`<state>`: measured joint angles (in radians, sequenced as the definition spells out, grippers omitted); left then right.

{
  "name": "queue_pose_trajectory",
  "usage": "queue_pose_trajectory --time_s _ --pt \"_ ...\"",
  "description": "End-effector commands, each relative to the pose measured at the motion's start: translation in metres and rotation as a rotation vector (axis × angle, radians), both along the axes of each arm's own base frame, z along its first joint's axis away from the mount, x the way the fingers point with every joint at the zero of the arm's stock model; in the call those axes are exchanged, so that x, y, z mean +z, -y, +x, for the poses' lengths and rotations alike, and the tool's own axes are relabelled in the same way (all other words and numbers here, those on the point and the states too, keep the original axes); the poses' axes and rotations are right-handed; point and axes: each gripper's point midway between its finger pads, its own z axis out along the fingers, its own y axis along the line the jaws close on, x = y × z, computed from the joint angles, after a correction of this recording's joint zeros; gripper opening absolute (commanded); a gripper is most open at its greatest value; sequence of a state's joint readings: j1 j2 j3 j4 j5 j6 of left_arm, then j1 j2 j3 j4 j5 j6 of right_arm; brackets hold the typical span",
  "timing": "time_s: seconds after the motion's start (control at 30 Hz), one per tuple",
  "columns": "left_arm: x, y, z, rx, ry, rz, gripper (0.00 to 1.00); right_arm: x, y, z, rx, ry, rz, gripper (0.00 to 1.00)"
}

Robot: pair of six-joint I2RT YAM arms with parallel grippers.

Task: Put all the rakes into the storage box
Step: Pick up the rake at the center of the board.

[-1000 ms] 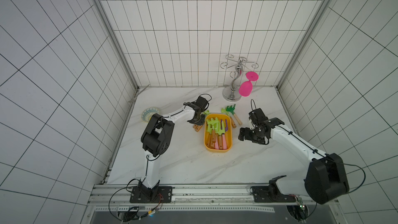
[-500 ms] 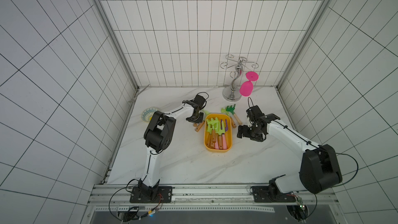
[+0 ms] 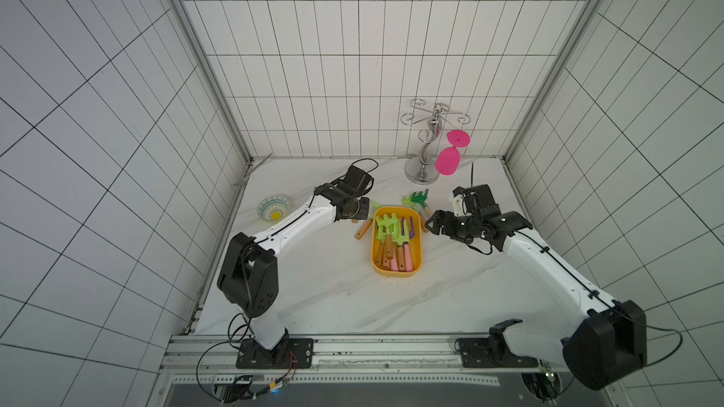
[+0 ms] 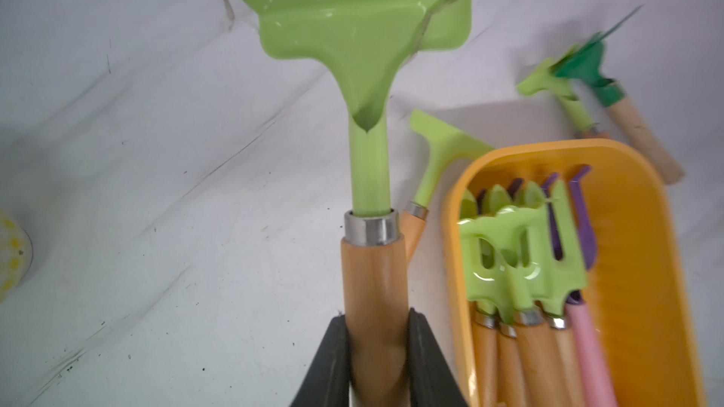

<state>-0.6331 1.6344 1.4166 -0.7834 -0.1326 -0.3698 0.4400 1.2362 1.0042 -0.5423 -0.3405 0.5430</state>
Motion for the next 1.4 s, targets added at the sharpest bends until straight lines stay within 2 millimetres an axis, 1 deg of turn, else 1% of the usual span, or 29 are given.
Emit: queue_pose_trajectory --time_s 0.0,0.1,0.27,0.4,0.47,0.53,0.57,0.63,0.7,0.77,0.83,1.0,1.17,1.27,1.37 --pt "0.013 0.018 -0.025 -0.047 0.012 -0.078 0.07 0.029 -0.036 0.003 0.043 0.057 0.206 0.81" --pt "0.028 0.040 -0.048 -0.118 0.033 -0.169 0.07 0.043 -0.049 0.002 0.058 0.092 0.269 0.81" --pt "0.052 0.072 -0.076 -0.219 0.102 -0.270 0.07 0.050 -0.064 0.000 0.057 0.076 0.347 0.75" --pt "0.056 0.089 -0.093 -0.269 0.117 -0.293 0.07 0.055 -0.080 -0.006 0.067 0.091 0.380 0.71" --pt "0.056 0.096 -0.097 -0.284 0.118 -0.291 0.07 0.054 -0.088 -0.012 0.082 0.089 0.385 0.69" --pt "0.055 0.099 -0.100 -0.291 0.117 -0.284 0.07 0.050 -0.092 -0.016 0.087 0.083 0.382 0.66" --pt "0.054 0.099 -0.102 -0.291 0.116 -0.282 0.07 0.049 -0.090 -0.017 0.081 0.089 0.379 0.65" --pt "0.054 0.099 -0.103 -0.286 0.112 -0.296 0.07 0.046 -0.084 -0.020 0.055 0.095 0.356 0.61" --pt "0.055 0.101 -0.104 -0.287 0.110 -0.303 0.07 0.048 -0.084 -0.026 0.067 0.105 0.361 0.61" --pt "0.058 0.104 -0.105 -0.297 0.113 -0.310 0.07 0.044 -0.086 -0.031 0.091 0.085 0.357 0.60" --pt "0.060 0.105 -0.108 -0.303 0.125 -0.307 0.08 0.040 -0.085 -0.033 0.094 0.069 0.349 0.57" --pt "0.058 0.104 -0.111 -0.313 0.120 -0.300 0.08 0.045 -0.094 -0.040 0.154 0.063 0.395 0.49" --pt "0.061 0.102 -0.114 -0.318 0.129 -0.294 0.08 0.040 -0.102 -0.049 0.224 0.018 0.411 0.44" --pt "0.062 0.102 -0.118 -0.336 0.133 -0.295 0.08 0.039 -0.104 -0.052 0.245 0.011 0.422 0.37" --pt "0.063 0.105 -0.122 -0.362 0.125 -0.303 0.10 0.042 -0.105 -0.052 0.248 0.027 0.433 0.24"
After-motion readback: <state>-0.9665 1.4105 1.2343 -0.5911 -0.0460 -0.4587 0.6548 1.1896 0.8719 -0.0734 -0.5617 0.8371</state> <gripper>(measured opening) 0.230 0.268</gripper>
